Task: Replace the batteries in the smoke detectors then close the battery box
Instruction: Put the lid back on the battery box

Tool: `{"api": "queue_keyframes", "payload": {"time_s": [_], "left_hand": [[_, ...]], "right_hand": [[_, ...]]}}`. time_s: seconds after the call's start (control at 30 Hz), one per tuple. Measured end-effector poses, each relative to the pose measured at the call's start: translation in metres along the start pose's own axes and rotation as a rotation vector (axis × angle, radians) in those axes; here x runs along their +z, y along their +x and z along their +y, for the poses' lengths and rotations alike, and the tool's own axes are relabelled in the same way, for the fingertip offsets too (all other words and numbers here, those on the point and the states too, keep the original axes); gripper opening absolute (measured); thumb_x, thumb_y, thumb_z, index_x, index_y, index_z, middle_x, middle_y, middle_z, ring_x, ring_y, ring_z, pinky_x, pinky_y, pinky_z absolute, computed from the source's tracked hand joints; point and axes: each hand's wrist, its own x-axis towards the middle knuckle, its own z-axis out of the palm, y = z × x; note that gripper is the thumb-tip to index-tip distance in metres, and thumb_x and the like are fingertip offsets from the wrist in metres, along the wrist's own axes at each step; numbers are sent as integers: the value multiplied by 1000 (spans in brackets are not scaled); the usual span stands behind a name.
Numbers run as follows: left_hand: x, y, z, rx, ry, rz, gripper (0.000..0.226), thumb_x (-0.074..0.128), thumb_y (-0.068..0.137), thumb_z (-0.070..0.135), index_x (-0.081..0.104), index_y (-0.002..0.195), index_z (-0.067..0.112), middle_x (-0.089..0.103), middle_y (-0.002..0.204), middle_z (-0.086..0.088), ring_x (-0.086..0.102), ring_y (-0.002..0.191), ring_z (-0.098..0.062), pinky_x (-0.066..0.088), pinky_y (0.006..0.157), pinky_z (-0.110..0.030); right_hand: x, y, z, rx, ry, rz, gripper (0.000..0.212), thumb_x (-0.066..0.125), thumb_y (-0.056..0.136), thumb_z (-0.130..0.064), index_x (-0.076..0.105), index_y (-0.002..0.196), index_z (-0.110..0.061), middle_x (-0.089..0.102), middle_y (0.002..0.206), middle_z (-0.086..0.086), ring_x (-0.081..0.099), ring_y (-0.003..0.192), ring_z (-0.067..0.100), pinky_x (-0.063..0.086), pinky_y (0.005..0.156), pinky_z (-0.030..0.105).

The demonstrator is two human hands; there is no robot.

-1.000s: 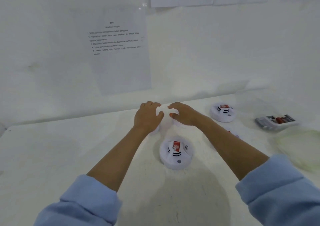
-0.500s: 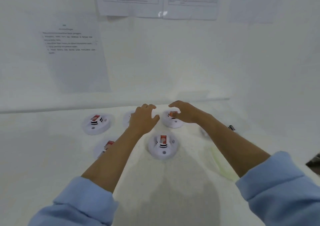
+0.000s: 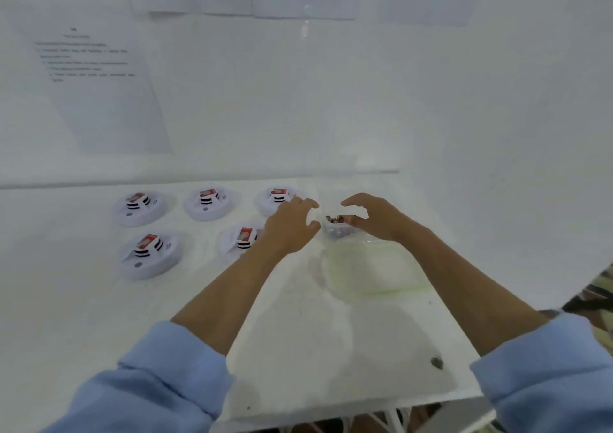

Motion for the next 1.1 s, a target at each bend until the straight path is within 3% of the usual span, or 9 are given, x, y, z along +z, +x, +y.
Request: {"api": "queue_keyframes", "payload": {"time_s": [0.17,0.3,0.43,0.57,0.73,0.83,0.9,1.0,1.1], "left_hand": [[27,-19,21,-20,-123,-65,36,46,91,11,51,126,19,50,126,-6,44,120,-23,37,101,-41],[39,-36,24,-7,-94,-129,45,40,83,-9,59,116,16,51,124,-9,44,119,-23,33,102,-34],[38,-49,23,17,-104,-171,50,43,70,-21,66,100,12,52,106,-5,49,105,-21,38,93,-29],[34,-55,17,49,-112,-189,40,56,71,-17,69,98,9,55,102,-3,51,95,-13,35,81,-7],[31,-53,17,41,-100,-202,25,71,74,-3,72,93,13,60,111,-3,53,104,-14,41,95,-28],[28,-50,20,18,-99,-224,18,74,72,-1,74,86,11,61,115,-4,53,109,-15,39,100,-30],[24,-47,21,19,-84,-248,17,75,72,0,75,86,10,61,116,-4,52,106,-12,37,98,-27],[16,-44,20,22,-96,-279,17,75,73,3,74,81,17,63,112,-1,55,102,-9,39,95,-24],[7,-43,17,8,-254,-265,26,74,73,1,67,71,25,63,97,8,58,87,8,44,79,-6]], "right_hand": [[-25,-34,52,-90,-33,-9,30,61,84,-5,60,114,-9,58,122,8,54,110,21,32,82,14],[-34,-54,84,-86,1,-76,44,47,75,14,64,107,-11,57,122,8,50,112,20,35,101,29],[-39,-65,102,-82,-87,-234,60,36,68,22,66,106,-13,50,132,5,42,127,18,28,102,22],[-41,-73,113,-92,-156,-298,59,39,68,21,65,109,-14,46,137,1,38,131,16,28,103,23],[-51,-74,118,-132,-215,-346,51,43,73,18,66,104,-16,46,138,-3,38,131,15,26,105,24],[-57,-75,120,-136,-212,-381,35,54,81,9,67,99,-17,50,135,-3,41,127,15,26,103,24],[-61,-75,119,-149,-154,-369,25,59,81,4,65,89,-19,56,128,-1,47,122,14,29,98,17],[-66,-77,120,-166,-6,-334,18,63,81,3,64,79,-14,65,113,9,58,110,18,32,83,-3],[-71,-77,122,-119,217,-337,25,59,83,8,62,77,-16,66,108,12,60,104,17,40,83,1]]}}
